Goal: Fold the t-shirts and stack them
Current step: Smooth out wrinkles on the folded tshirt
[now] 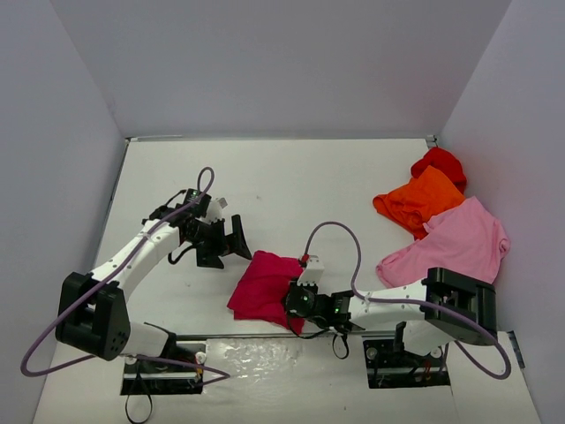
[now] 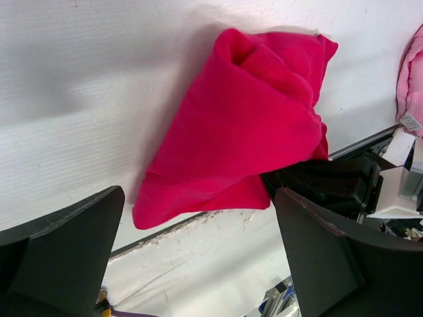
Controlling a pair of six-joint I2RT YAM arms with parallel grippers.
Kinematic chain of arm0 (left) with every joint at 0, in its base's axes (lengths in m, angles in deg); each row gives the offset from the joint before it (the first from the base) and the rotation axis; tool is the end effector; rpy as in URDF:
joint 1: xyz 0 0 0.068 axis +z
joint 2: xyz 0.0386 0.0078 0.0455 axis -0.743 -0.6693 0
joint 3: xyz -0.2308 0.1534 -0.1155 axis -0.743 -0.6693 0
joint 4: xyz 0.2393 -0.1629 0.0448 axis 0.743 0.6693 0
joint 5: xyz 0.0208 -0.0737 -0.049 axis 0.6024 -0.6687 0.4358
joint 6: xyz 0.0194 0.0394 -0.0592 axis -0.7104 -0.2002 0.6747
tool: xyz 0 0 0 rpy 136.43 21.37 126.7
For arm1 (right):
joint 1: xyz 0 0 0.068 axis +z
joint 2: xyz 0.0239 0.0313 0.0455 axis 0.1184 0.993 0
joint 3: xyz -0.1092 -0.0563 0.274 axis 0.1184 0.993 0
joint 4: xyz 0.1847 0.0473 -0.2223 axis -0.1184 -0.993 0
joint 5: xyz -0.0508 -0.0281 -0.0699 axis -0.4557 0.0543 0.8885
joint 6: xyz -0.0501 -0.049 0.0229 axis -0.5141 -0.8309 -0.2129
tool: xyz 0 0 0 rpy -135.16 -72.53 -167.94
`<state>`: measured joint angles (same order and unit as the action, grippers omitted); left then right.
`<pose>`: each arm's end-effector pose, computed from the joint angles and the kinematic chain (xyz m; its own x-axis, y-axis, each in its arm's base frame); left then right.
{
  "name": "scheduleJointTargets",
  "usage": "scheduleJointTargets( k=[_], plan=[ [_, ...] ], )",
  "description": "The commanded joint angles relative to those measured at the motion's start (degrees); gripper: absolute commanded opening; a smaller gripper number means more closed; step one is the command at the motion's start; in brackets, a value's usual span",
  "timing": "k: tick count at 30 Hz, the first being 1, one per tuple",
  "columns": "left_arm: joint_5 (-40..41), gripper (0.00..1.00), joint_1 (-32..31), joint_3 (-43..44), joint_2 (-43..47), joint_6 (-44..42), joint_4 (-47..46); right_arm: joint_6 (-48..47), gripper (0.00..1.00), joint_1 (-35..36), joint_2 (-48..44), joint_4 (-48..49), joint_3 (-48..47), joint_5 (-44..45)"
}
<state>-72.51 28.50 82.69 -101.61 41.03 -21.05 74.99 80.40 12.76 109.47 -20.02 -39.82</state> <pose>0.2731 -0.1304 0.2389 -0.9773 -0.1678 -0.1291 -0.0468 0.7660 -0.6411 0.1050 0.2731 0.1283 -0.7863 0.2408 -0.5690 -0.2160 0.7557 0.6182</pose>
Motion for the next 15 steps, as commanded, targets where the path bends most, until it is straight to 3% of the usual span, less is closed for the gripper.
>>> scheduleJointTargets(
  k=[1,5,10,15],
  plan=[
    [0.0,0.97,0.3,0.5,2.9,-0.6,-0.4,-0.3,0.0,-4.1,6.0,-3.8,5.6,-5.3],
    [1.0,0.97,0.3,0.1,4.9,-0.5,0.7,-3.3,0.0,-2.5,2.0,-7.7,1.8,-3.0],
    [2.0,0.97,0.4,0.0,7.6,-0.1,1.4,-11.2,0.0,0.2,-5.2,-17.2,-12.2,4.6],
    [2.3,0.97,0.5,-0.3,9.1,0.2,1.6,-16.4,0.0,-1.9,-6.3,-17.4,-21.3,4.7]
  ],
)
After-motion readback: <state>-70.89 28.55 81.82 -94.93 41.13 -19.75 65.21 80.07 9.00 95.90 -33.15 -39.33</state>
